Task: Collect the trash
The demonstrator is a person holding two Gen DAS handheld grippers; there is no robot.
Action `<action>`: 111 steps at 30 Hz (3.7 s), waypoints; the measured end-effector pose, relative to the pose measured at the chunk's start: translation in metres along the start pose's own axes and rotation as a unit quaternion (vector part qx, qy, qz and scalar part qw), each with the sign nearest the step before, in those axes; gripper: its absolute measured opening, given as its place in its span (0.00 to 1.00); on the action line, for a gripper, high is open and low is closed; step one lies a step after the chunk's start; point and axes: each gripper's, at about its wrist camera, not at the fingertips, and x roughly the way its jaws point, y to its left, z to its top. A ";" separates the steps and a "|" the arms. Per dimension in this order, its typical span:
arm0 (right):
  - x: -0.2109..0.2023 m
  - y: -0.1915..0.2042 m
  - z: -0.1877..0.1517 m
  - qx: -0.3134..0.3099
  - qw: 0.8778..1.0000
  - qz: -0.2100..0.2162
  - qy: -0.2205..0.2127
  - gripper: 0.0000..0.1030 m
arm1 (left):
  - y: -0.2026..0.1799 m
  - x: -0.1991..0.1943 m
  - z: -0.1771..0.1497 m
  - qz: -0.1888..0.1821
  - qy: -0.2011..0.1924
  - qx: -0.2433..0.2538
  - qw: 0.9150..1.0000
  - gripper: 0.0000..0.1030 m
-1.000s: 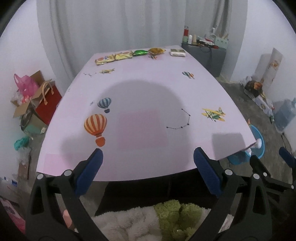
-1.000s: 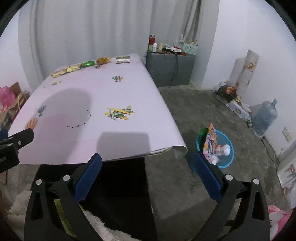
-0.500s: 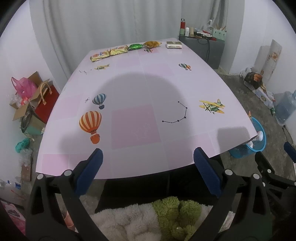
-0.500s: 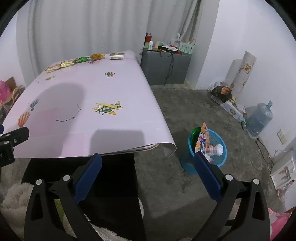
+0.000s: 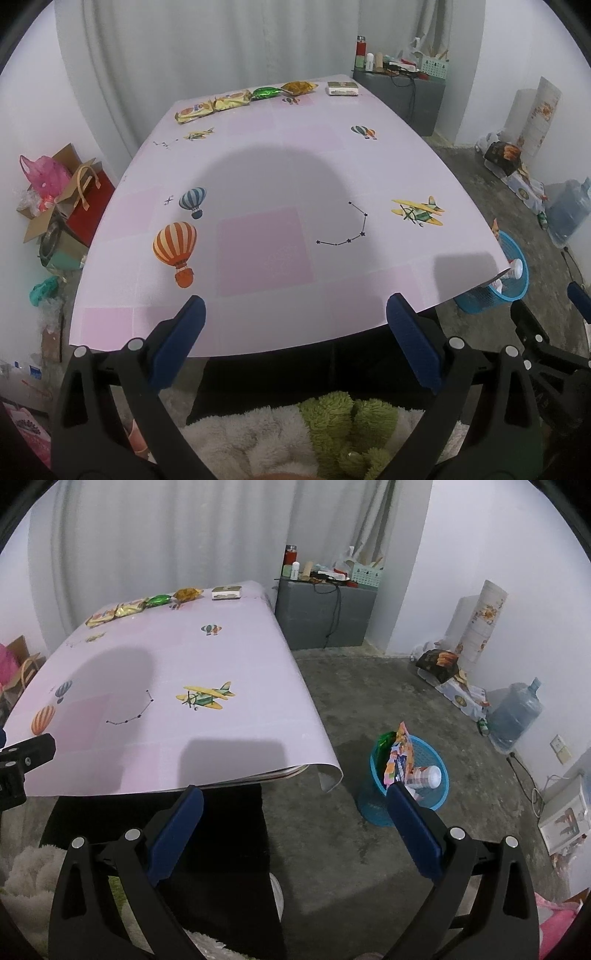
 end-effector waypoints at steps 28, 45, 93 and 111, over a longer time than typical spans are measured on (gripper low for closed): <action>-0.002 -0.005 0.001 -0.001 1.000 -0.003 -0.004 0.94 | -0.007 -0.003 -0.002 -0.004 0.000 0.011 1.000 0.91; -0.004 -0.005 0.004 0.000 1.000 -0.002 -0.004 0.94 | -0.008 -0.003 -0.003 -0.004 0.001 0.012 1.000 0.91; -0.006 0.000 0.005 0.005 1.000 -0.003 -0.005 0.94 | -0.007 -0.003 -0.002 -0.004 0.001 0.013 1.000 0.91; -0.006 0.003 0.005 0.007 1.000 -0.004 -0.005 0.94 | -0.008 -0.003 -0.003 -0.004 0.001 0.013 1.000 0.91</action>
